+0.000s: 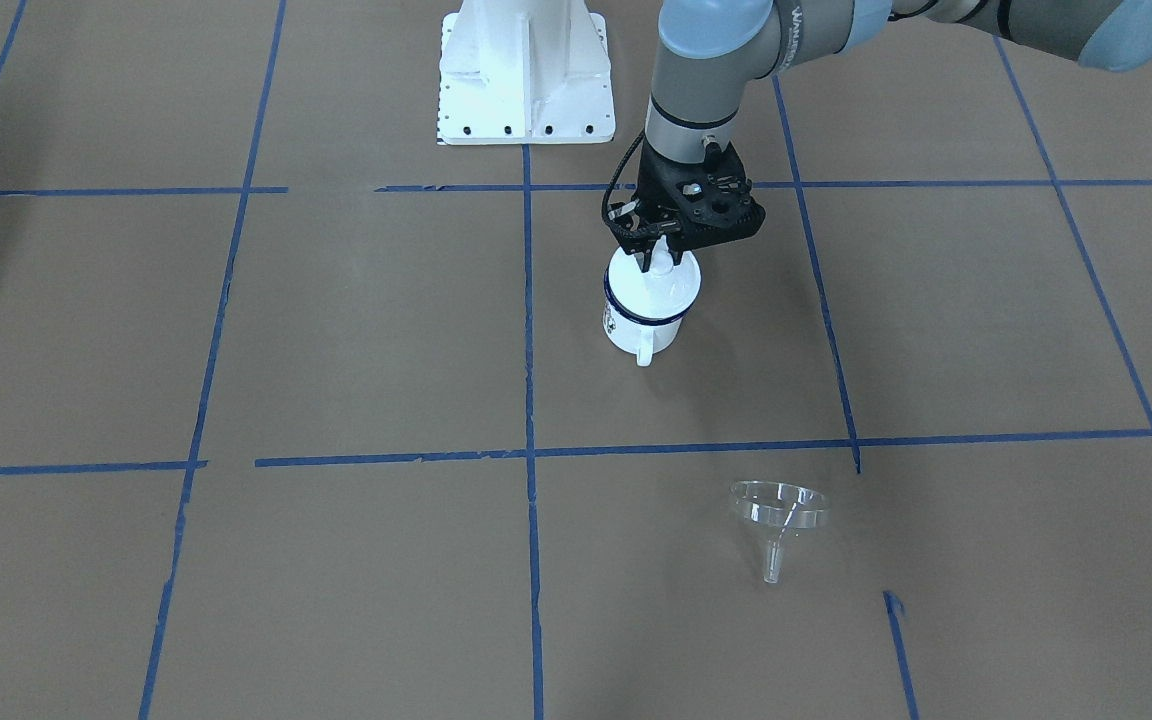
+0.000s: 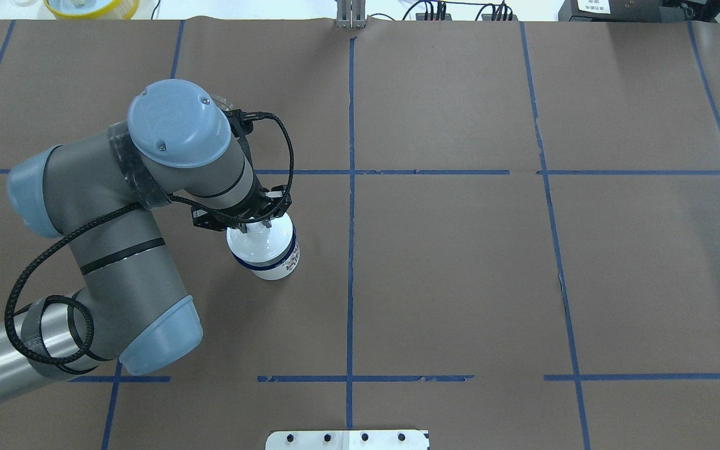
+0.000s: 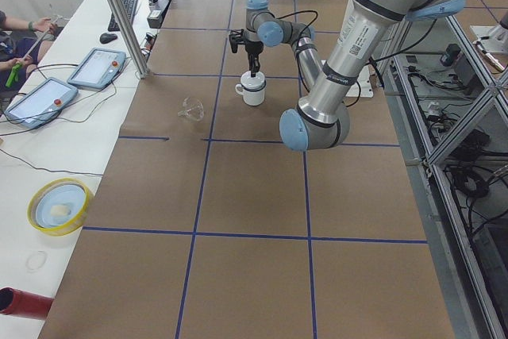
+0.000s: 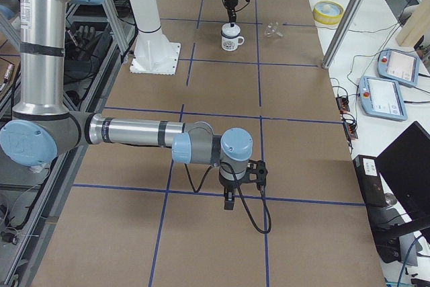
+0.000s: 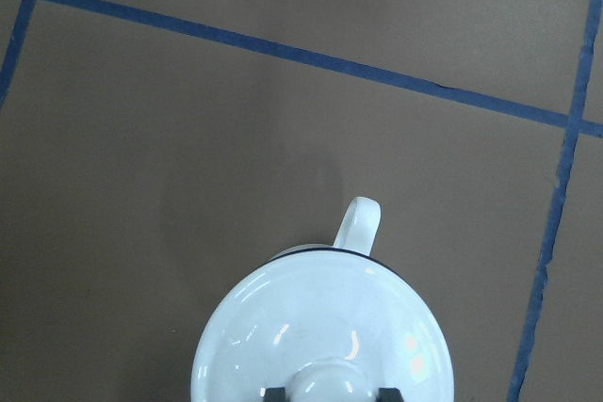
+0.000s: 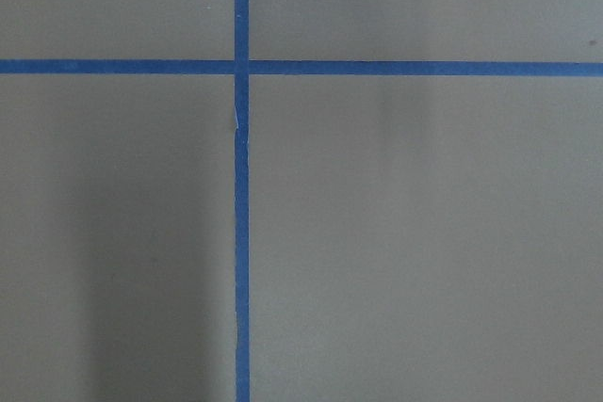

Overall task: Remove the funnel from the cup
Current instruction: 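Lower the white funnel into the mug opening with the left gripper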

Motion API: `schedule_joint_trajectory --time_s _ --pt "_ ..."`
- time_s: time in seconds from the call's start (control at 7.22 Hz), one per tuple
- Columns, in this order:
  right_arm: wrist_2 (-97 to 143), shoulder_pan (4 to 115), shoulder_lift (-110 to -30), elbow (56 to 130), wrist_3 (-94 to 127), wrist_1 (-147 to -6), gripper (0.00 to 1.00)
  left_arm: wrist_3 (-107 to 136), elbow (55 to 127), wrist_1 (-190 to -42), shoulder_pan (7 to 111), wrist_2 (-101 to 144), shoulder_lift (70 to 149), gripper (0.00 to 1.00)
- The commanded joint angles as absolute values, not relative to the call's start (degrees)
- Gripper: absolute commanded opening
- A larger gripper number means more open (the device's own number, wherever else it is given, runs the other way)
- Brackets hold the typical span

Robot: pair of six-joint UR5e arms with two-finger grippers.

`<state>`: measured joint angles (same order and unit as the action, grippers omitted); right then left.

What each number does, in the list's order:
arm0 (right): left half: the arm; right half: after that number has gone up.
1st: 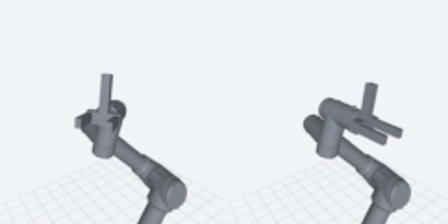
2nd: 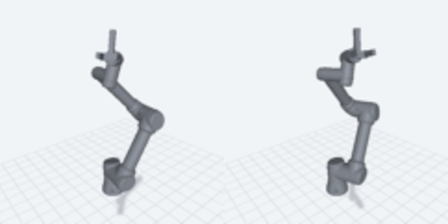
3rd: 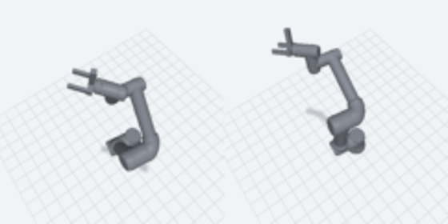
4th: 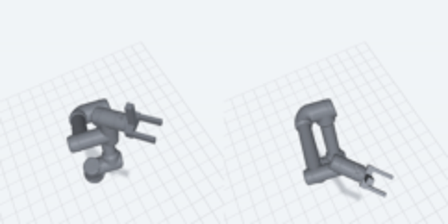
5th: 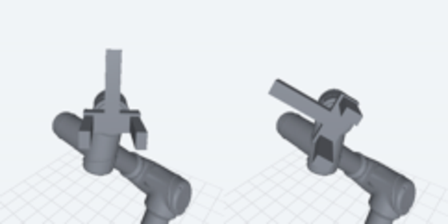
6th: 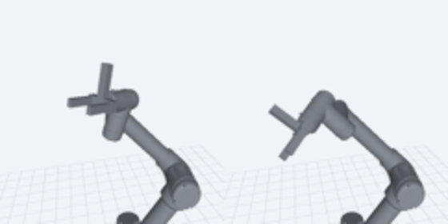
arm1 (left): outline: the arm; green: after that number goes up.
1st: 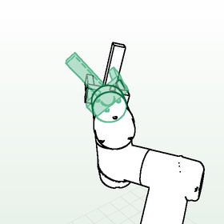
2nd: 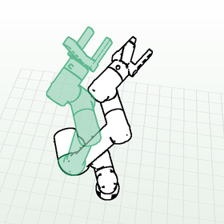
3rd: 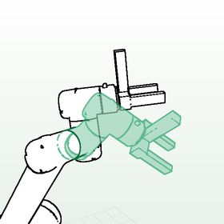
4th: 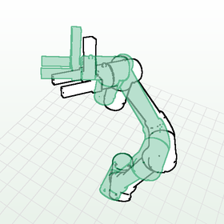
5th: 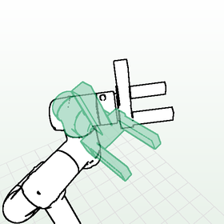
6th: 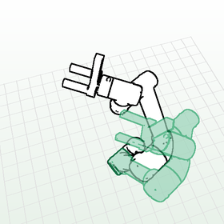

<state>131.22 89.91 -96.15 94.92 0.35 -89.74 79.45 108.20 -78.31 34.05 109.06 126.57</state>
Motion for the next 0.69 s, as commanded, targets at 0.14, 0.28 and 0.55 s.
schedule_joint_trajectory --time_s 0.14,0.28,0.55 --pt "131.22 89.91 -96.15 94.92 0.35 -89.74 1.00 79.45 108.02 -78.49 33.66 108.98 126.56 0.00" --pt "131.22 89.91 -96.15 94.92 0.35 -89.74 1.00 79.45 107.93 -78.49 33.66 108.98 126.56 0.00" --pt "131.22 89.91 -96.15 94.92 0.35 -89.74 1.00 79.54 107.67 -79.18 33.66 108.90 126.48 0.70"
